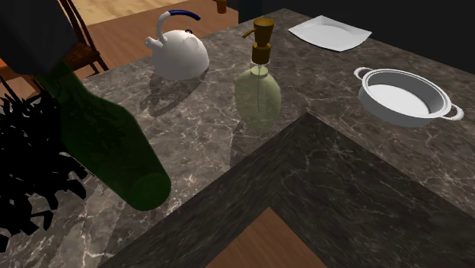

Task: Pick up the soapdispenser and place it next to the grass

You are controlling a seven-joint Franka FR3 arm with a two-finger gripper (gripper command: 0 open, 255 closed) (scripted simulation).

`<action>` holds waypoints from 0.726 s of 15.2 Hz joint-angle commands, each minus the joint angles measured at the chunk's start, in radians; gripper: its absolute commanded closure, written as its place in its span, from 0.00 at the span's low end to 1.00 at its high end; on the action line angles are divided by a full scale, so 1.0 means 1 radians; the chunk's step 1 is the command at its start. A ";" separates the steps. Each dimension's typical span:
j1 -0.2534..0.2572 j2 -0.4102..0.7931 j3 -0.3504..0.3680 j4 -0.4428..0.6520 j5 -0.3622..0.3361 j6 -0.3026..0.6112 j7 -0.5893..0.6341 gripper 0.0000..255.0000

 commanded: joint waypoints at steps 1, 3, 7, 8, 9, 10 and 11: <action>0.000 0.000 0.000 0.000 0.000 0.000 0.000 0.00; -0.005 0.075 -0.015 0.026 -0.008 0.049 -0.016 0.00; -0.012 0.228 -0.043 0.095 -0.017 0.134 -0.047 0.00; -0.013 0.267 -0.050 0.115 -0.018 0.153 -0.054 0.00; -0.015 0.305 -0.057 0.136 -0.019 0.170 -0.062 0.00; -0.016 0.344 -0.064 0.159 -0.019 0.186 -0.070 0.00; -0.017 0.383 -0.071 0.183 -0.018 0.201 -0.077 0.00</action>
